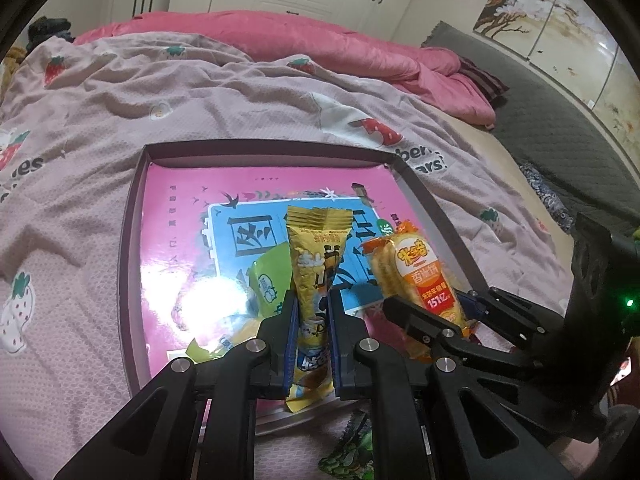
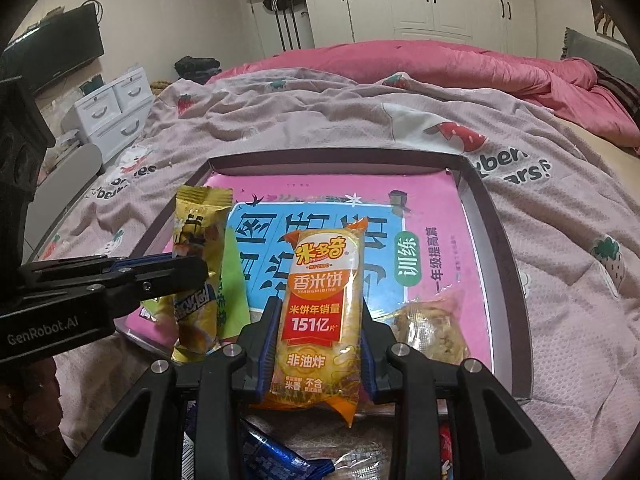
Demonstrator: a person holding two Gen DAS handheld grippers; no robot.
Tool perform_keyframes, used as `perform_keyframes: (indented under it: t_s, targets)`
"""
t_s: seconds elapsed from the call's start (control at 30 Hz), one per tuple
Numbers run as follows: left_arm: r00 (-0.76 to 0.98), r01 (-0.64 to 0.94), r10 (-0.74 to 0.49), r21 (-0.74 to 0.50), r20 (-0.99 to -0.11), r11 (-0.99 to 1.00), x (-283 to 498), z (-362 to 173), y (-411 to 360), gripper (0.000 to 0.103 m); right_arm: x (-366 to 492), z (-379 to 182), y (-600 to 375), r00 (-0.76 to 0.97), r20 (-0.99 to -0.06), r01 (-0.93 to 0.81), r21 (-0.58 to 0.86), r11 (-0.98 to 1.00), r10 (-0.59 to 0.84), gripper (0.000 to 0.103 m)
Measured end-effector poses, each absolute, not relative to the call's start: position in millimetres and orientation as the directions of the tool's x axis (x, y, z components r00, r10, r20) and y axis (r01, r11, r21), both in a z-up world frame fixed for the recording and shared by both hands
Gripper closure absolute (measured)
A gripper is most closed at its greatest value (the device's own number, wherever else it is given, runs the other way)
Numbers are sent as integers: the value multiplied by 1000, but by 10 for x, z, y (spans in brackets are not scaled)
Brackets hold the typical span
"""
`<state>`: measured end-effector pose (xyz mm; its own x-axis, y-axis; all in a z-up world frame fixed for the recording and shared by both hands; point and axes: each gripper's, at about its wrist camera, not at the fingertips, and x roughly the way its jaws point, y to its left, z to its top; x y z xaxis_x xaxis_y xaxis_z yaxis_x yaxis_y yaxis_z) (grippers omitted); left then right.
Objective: Organize snacks
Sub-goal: 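Lower both yellow snacks onto the book in the tray and open both tools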
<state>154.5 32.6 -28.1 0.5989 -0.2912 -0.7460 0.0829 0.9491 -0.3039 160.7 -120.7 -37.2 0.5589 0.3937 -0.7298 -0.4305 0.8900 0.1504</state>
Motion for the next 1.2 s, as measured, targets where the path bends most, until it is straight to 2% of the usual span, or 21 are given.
perform_keyframes:
  t_s: [0.63,0.87,0.93,1.1,1.2]
  targets:
    - [588,77,-290,-305,-755,949,1513,-279,321,87,1584,-346,-1277,573,-728,-409,145,901,377,68]
    - [579,72,-287,-302,-764,950,1515,-309,315,83,1567,-319,-1324,577,-727,-400,147,905,373,68]
    - [578,71,-285,-300,-765,951,1515,-311,314,81,1559,-310,-1332,576,-728,-400,146,905,372,68]
    - [577,77,-290,-303,-764,950,1495,-293,311,68,1469,-269,-1371,591,-730,-414,92,906,345,67]
    - [577,77,-291,-304,-763,950,1484,-287,306,66,1464,-279,-1370,615,-727,-419,28,907,306,67]
